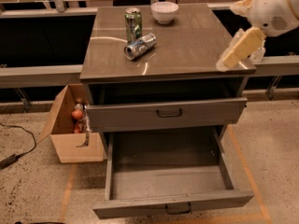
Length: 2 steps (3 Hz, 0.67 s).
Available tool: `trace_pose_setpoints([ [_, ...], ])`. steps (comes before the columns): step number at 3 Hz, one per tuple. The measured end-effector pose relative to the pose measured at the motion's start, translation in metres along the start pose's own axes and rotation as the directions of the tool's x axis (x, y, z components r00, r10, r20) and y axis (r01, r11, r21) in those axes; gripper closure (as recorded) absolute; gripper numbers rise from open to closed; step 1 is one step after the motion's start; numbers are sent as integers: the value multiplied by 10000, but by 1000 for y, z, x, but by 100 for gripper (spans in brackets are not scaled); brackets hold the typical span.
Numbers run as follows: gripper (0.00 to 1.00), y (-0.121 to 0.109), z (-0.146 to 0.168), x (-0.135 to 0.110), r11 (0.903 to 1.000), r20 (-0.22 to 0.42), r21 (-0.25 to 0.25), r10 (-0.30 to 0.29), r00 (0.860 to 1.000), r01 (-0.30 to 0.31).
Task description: Place green can into middle drawer
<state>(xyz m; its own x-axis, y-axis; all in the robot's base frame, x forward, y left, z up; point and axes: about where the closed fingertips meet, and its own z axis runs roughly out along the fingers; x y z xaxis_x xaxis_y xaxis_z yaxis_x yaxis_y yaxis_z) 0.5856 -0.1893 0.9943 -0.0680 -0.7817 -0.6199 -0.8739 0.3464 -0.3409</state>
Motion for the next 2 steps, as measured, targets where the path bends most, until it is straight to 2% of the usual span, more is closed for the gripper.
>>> trace_pose_setpoints([
  [1, 0, -57, 73, -20, 9984, 1412, -62, 567, 9884, -564],
  [2, 0, -85, 123, -35, 9939, 2058, -34, 1087, 9725, -1104],
])
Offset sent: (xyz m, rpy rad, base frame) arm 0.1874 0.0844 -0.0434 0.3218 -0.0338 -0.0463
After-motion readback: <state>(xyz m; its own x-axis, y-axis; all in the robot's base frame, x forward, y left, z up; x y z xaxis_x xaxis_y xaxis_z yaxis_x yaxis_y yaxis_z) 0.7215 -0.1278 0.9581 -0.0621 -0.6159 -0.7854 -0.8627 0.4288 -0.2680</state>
